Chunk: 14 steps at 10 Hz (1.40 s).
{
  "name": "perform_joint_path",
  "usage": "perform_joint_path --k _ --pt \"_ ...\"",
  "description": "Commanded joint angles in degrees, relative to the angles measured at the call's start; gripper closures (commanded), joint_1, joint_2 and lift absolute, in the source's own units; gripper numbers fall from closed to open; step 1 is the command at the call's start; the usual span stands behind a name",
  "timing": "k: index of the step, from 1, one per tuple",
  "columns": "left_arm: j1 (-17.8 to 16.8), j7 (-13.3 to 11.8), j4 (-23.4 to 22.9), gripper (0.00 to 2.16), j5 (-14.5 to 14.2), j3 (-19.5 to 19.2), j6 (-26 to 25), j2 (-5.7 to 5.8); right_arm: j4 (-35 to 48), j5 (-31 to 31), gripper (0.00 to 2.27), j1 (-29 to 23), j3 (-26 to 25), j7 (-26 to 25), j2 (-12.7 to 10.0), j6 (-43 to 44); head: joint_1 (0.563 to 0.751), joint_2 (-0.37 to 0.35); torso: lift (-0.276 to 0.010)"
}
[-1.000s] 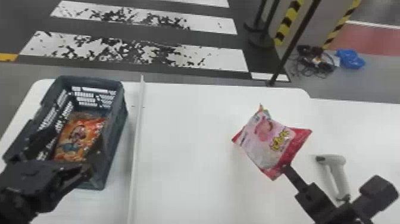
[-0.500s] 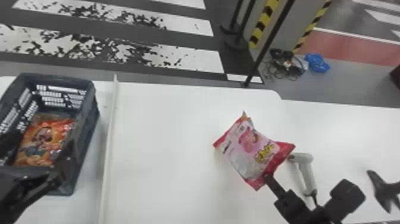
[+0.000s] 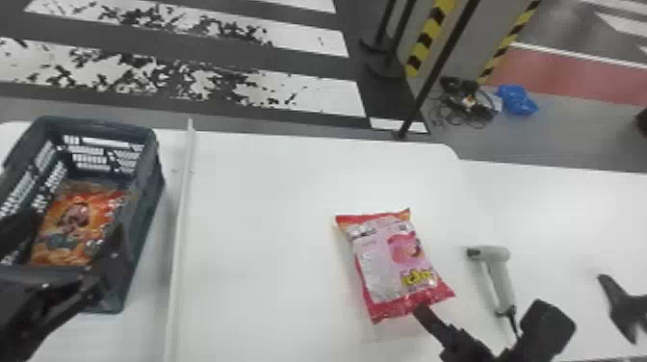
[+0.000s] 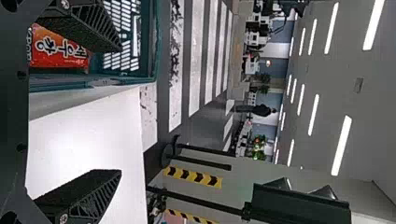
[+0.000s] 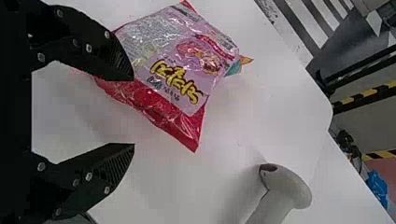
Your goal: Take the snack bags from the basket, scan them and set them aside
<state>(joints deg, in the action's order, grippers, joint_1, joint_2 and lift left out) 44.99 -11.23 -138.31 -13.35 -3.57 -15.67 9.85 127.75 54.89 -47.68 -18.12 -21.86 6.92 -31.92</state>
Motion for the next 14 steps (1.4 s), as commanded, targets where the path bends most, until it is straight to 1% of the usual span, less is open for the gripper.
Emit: perform_joint_path --k 1,2,3,4,5,6,7,8,9,10,11,13,14 --pt "0.1 -0.02 -0.2 0.07 0.08 0.23 0.07 -0.19 0.31 -4.09 0.05 0.48 -0.16 3.49 0.28 0.14 0.695 -0.268 -0.075" --pt "0.45 -0.02 -0.29 0.07 0.16 0.23 0.07 -0.19 -0.04 -8.92 0.05 1.27 -0.42 12.46 0.28 0.49 0.695 -0.273 -0.075" --pt "0.81 -0.02 -0.38 0.07 0.43 0.23 0.24 -0.27 -0.31 -11.91 0.05 2.24 -1.04 19.75 0.37 2.25 0.695 -0.252 -0.075" --pt "0.89 -0.02 -0.47 0.07 0.51 0.5 0.59 -0.36 -1.98 -14.55 0.05 4.08 -1.83 28.19 0.28 7.17 0.695 -0.225 -0.075" --pt "0.81 -0.02 -0.47 0.07 0.78 1.02 0.59 -0.36 -3.65 -18.59 0.2 6.9 -3.32 36.72 0.28 9.46 0.695 -0.206 -0.075" --pt "0.01 0.07 -0.47 0.07 1.48 2.16 0.42 -0.19 -7.16 -22.02 0.98 7.95 -3.32 42.43 0.37 24.4 0.695 -0.204 -0.075" --pt "-0.43 0.16 -0.47 0.07 2.27 3.22 0.42 -0.01 -8.75 -24.92 2.08 9.18 -3.76 44.8 0.55 25.28 0.695 -0.219 -0.075" --pt "-0.43 0.16 -0.47 0.07 2.62 3.75 0.42 0.17 -10.68 -27.29 2.26 10.32 -3.85 48.14 0.81 25.63 0.695 -0.252 -0.075" --pt "-0.43 0.16 -0.47 0.07 2.71 4.19 0.42 0.25 -12.7 -29.14 2.26 10.76 -3.85 49.9 0.81 26.33 0.695 -0.261 -0.075" --pt "-0.6 0.16 -0.47 0.07 2.71 4.8 0.42 0.61 -14.46 -31.95 2.26 11.11 -3.68 51.31 0.99 27.74 0.695 -0.264 -0.075" --pt "-0.43 0.16 -0.56 0.07 2.8 4.8 0.42 0.78 -16.66 -33.53 2.26 11.82 -2.88 52.01 1.34 28.44 0.695 -0.272 -0.075" --pt "0.01 0.16 -0.64 0.07 2.8 4.89 0.59 0.78 -21.4 -36.17 2.26 14.19 -0.95 52.01 1.69 29.67 0.695 -0.279 -0.075" --pt "0.19 0.16 -0.64 0.07 2.8 5.07 0.59 0.78 -23.86 -36.52 2.26 15.6 0.19 52.18 2.13 30.73 0.695 -0.275 -0.075"
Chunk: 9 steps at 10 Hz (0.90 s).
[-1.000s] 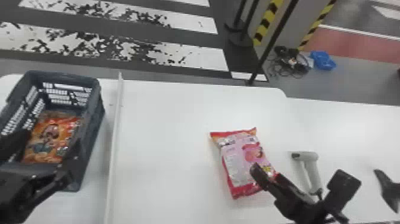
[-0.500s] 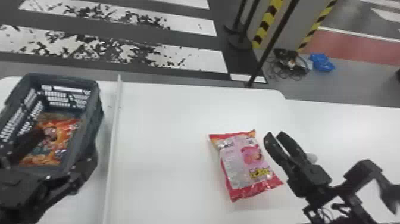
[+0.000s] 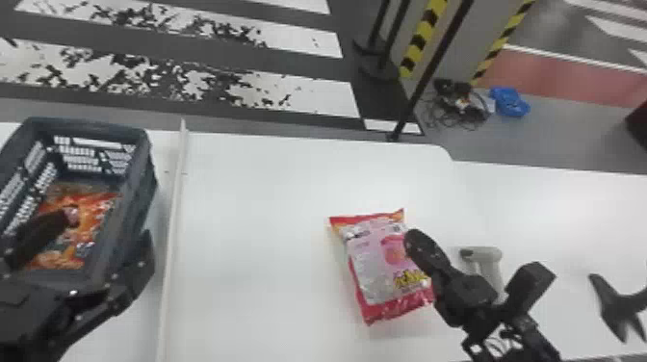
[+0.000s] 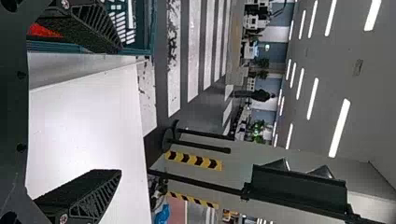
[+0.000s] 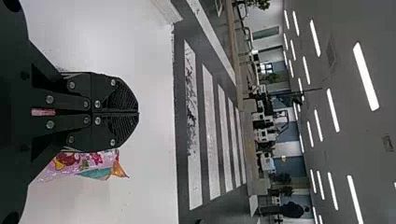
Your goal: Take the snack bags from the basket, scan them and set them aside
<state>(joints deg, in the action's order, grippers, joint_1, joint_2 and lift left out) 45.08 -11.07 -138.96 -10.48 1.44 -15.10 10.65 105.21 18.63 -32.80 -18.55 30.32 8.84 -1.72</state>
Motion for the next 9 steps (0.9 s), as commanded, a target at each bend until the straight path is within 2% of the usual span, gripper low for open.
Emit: perform_joint_path --k 1,3,6,9 --pt "0.18 0.0 -0.26 0.07 1.25 0.76 -0.16 0.34 -4.66 -1.23 2.26 3.35 1.93 0.09 0.39 0.88 0.695 -0.271 -0.075" --pt "0.71 0.0 -0.53 0.07 2.04 1.2 -0.34 0.51 -12.57 -3.43 2.26 10.03 3.6 -0.26 0.66 1.59 0.695 -0.258 -0.075" --pt "0.71 0.18 0.09 0.07 2.4 1.02 -0.86 0.69 -20.83 -3.25 2.26 15.31 3.52 -0.88 2.68 4.4 0.695 -0.261 -0.075" --pt "-0.52 0.18 0.88 0.07 2.48 1.81 -1.04 0.51 -22.5 -1.85 2.26 13.37 2.29 -3.43 2.85 5.45 0.695 -0.292 -0.075"
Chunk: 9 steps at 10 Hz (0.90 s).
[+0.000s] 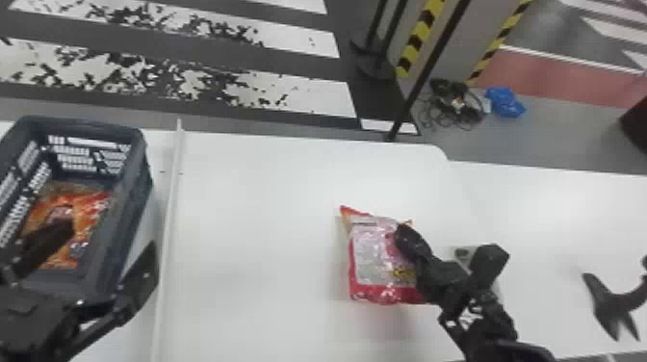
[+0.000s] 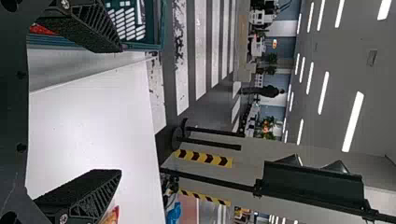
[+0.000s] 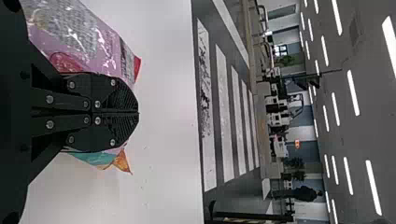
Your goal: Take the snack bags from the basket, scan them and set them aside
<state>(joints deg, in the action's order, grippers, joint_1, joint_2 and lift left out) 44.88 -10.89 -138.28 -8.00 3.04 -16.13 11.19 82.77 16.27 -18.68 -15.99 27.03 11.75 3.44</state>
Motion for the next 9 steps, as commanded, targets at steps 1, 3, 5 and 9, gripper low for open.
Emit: perform_joint_path --k 1,3,5,9 --pt "-0.84 0.08 0.47 0.07 0.0 0.66 -0.01 0.06 -0.07 0.61 2.26 -1.98 -0.44 -0.48 -0.23 0.99 0.695 -0.313 -0.075" --pt "-1.02 0.17 0.38 0.07 0.09 1.18 -0.01 0.15 0.73 1.84 2.26 -3.74 -0.97 -0.57 -0.32 2.57 0.695 -0.342 -0.075" --pt "-0.84 0.17 0.29 0.07 0.09 1.18 0.17 0.41 2.22 1.57 2.26 -2.77 -1.15 -0.48 0.03 0.11 0.695 -0.35 -0.075" --pt "-0.4 0.35 -0.24 0.07 0.0 1.36 0.17 0.59 18.74 2.1 2.26 -10.06 -0.53 -0.48 -0.94 -5.16 0.695 -0.336 -0.075"
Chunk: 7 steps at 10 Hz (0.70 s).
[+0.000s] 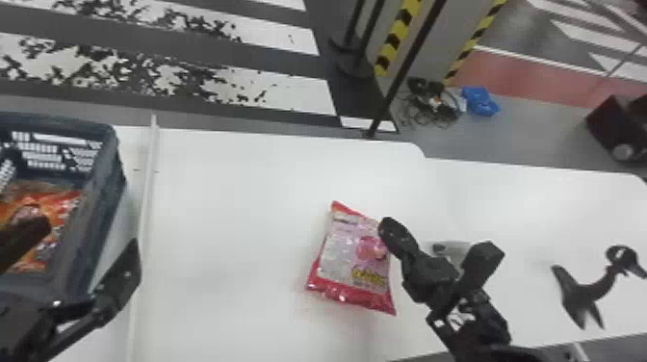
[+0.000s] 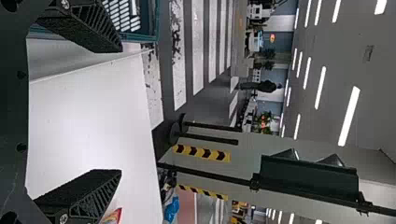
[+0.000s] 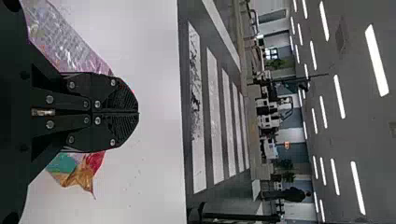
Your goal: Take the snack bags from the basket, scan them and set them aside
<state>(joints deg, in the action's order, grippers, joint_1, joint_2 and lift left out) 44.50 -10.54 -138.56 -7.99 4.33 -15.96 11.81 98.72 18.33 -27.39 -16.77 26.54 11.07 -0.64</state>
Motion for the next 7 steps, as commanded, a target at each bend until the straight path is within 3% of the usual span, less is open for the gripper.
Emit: perform_joint_path --k 1,3,7 --pt "-0.2 -0.01 0.14 0.07 0.0 0.42 0.0 -0.03 5.08 0.21 2.26 -2.93 0.43 0.0 -1.14 -1.6 0.695 -0.315 -0.075" --pt "-0.2 -0.01 0.14 0.07 0.0 0.51 0.0 0.06 5.16 -0.05 2.26 -3.55 1.92 -0.08 -1.14 -1.6 0.695 -0.287 -0.075" --pt "0.15 -0.01 0.14 0.07 0.0 0.33 0.0 0.06 -6.17 -4.97 2.26 2.69 5.08 0.0 -0.62 1.39 0.695 -0.264 -0.075"
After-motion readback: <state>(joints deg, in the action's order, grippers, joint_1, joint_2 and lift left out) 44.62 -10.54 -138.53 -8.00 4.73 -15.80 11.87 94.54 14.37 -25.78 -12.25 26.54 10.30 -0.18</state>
